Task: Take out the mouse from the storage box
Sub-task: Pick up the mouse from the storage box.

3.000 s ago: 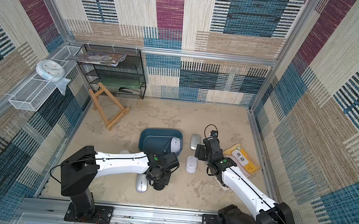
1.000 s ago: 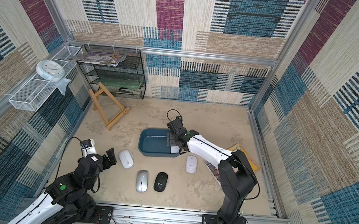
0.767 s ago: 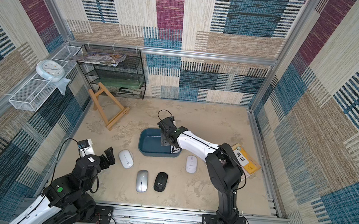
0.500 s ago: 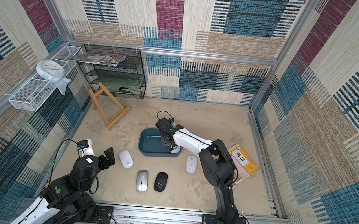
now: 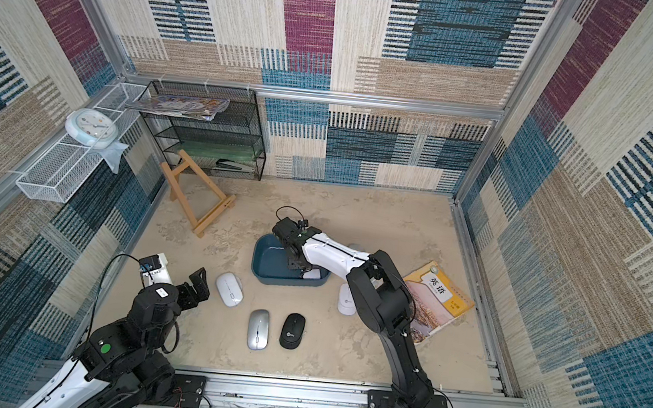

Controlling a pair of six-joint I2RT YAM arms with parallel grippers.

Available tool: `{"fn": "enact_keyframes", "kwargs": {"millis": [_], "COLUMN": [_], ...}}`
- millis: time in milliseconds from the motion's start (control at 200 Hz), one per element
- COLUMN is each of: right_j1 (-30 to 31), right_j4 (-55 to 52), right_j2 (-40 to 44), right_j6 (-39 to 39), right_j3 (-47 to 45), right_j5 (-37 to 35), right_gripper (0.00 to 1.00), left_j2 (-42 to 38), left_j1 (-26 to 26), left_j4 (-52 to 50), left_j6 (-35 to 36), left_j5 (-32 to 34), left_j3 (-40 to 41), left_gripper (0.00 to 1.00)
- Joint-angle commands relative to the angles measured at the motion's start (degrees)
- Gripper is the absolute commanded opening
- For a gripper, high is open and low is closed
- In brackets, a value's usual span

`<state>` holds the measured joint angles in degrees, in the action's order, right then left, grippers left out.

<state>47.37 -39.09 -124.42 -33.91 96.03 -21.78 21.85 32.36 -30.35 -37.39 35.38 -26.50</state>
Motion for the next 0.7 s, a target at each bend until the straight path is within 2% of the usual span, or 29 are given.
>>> {"fn": "enact_keyframes", "kwargs": {"millis": [0, 140, 411, 586, 696], "right_j1": [0.4, 0.4, 0.4, 0.2, 0.2], "right_j4": [-1.2, -0.8, 1.3, 0.7, 1.2], "right_j2": [-0.4, 1.4, 1.5, -0.3, -0.8], "right_j6": [-0.2, 1.1, 6.6, 6.6, 6.7], "right_j3": [1.4, 0.4, -1.6, -1.0, -1.0], "right_j5": [0.7, -1.4, 1.5, 2.3, 3.0], "right_gripper": [0.65, 0.68, 0.79, 0.79, 0.74], "left_j2": [0.1, 0.2, 1.8, 2.2, 2.3], "left_j1": [-0.1, 0.0, 0.0, -0.1, -0.1], "left_j4": [0.9, 0.9, 1.2, 1.4, 1.2], "left_j6": [-0.1, -0.1, -0.2, -0.2, -0.1], "left_j5": [0.4, 0.5, 0.6, 0.6, 0.9], "left_j3": [0.0, 0.0, -0.2, -0.2, -0.3], "left_gripper": [0.99, 0.99, 0.99, 0.99, 0.99]}}
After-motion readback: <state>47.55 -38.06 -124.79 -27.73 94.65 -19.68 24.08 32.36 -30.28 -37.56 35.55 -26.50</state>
